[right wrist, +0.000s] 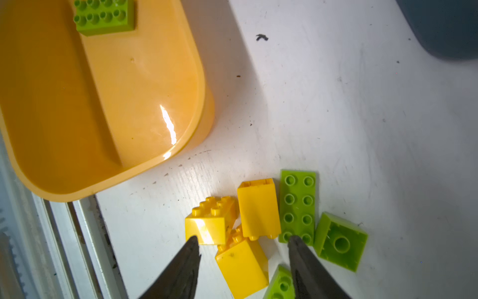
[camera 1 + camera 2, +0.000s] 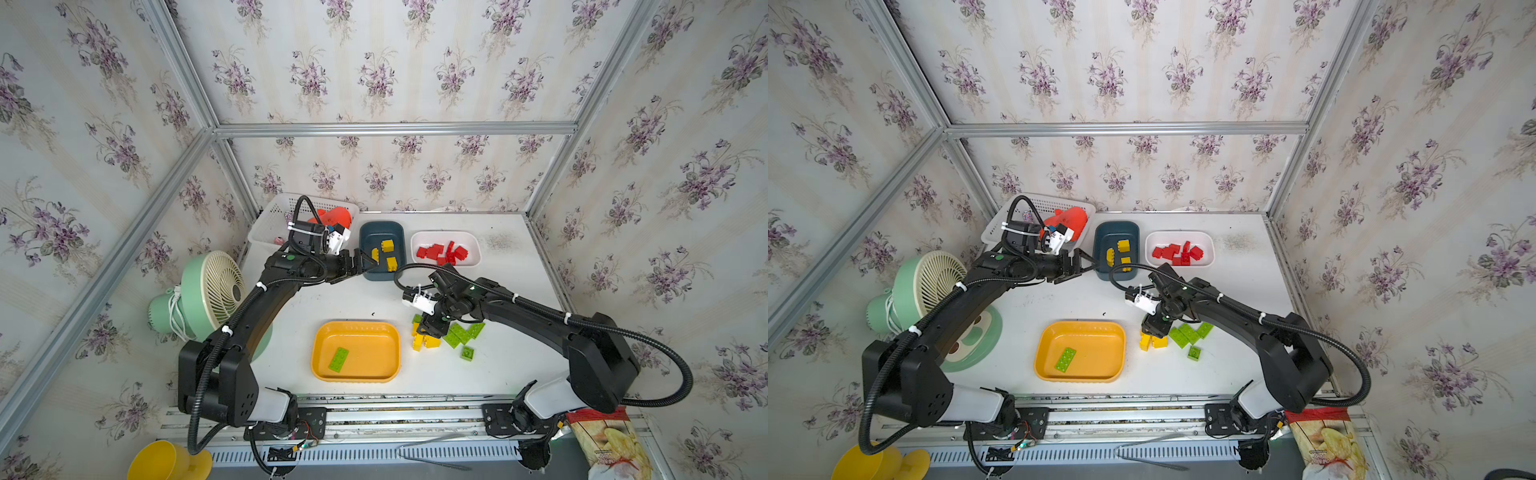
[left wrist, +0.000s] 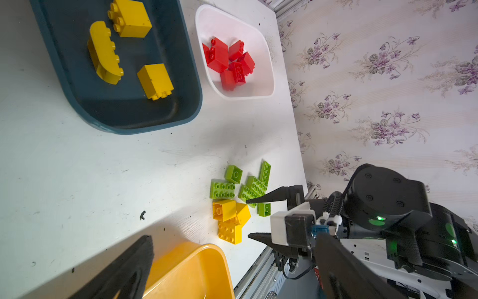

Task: Sort the legos into containers by color
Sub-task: Pick up the lego from the center of the table.

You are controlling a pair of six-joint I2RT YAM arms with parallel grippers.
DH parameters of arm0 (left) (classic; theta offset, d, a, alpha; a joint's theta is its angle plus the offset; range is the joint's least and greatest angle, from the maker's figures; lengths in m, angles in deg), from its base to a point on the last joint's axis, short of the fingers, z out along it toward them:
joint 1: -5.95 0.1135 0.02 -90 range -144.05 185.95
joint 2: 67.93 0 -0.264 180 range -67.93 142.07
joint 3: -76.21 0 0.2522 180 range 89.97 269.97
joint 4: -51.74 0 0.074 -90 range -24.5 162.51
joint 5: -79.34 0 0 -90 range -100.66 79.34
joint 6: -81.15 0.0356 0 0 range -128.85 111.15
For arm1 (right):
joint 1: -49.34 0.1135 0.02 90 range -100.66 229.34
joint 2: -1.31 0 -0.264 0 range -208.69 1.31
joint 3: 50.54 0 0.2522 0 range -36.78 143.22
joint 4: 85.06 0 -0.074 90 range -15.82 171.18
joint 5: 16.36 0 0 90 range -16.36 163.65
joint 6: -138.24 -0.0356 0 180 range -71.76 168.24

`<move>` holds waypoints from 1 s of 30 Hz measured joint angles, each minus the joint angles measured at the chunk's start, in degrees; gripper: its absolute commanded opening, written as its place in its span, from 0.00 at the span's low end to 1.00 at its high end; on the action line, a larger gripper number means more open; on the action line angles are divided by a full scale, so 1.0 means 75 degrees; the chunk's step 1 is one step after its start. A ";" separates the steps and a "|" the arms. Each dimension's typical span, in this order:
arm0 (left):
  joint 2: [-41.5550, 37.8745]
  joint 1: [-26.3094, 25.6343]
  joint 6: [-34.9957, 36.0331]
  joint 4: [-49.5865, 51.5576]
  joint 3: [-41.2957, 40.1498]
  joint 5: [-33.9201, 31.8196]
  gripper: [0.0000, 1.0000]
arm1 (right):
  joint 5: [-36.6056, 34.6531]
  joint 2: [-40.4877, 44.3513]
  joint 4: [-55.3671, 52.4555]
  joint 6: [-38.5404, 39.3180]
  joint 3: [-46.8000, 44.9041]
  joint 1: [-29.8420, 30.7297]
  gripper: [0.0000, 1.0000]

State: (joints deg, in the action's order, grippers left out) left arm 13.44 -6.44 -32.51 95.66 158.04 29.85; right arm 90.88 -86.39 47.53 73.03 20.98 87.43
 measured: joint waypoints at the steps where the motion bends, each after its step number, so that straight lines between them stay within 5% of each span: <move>1: -0.0044 0.0015 0.0023 0.0038 -0.0073 -0.0020 0.99 | -0.0061 -0.0131 -0.0009 0.0076 0.0099 0.0061 0.55; 11: -0.0440 0.0128 0.0166 0.0286 -0.0545 -0.0137 0.99 | -0.0705 -0.1262 -0.0082 0.0562 0.0799 0.0210 0.51; 30: -0.0924 0.0195 0.0192 0.0382 -0.1134 0.0017 0.99 | -0.0938 -0.1728 -0.0434 0.0953 0.0749 0.0318 0.41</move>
State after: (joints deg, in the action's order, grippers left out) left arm 6.51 -4.97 -31.07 98.52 149.54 29.99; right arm 83.84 -99.35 44.28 80.18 26.59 89.81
